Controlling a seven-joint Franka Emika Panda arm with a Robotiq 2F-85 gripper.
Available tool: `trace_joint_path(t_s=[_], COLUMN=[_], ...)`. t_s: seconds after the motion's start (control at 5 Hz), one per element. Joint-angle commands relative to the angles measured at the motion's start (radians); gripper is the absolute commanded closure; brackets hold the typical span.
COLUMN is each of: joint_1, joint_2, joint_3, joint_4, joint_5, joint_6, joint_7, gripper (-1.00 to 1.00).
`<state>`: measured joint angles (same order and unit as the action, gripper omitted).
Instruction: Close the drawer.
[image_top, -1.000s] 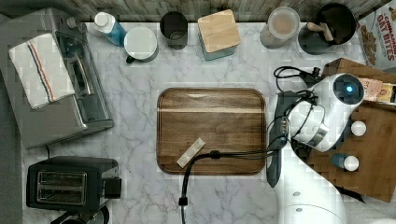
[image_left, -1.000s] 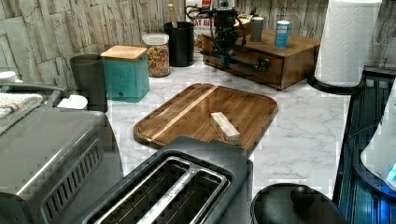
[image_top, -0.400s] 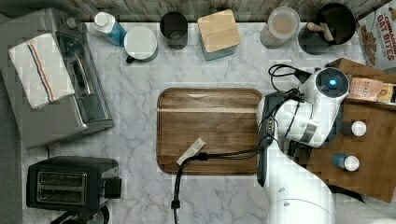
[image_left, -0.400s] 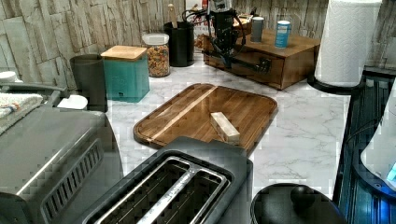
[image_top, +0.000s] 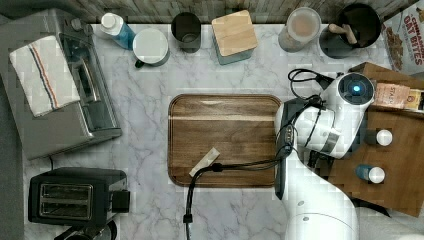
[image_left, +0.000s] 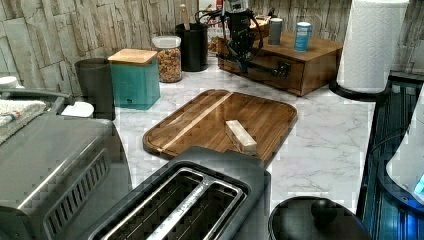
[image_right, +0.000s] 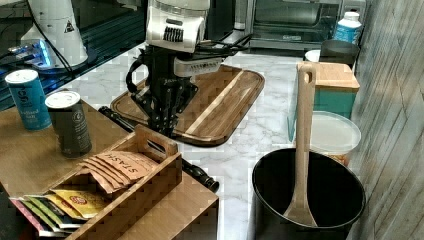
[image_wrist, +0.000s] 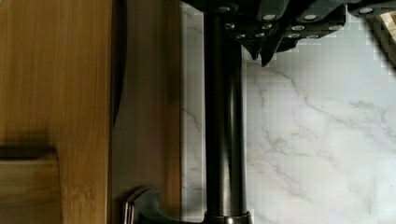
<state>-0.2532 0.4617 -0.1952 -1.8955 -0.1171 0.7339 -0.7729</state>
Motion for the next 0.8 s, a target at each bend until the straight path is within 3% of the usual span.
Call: trace_joint_path(t_s=[0.2, 0.4, 0.8], joint_1=[-0.195, -0.150, -0.149], joint_2=[-0.055, -0.048, -0.048], joint_3=[-0.132, -0.182, -0.183], joint_4=[0.060, 0.059, 0.059], joint_5=[-0.056, -0.029, -0.028], joint_6=[0.010, 0.013, 0.013], joint_7=[0.078, 0.061, 0.060], gripper=[1.00, 1.00, 1.00])
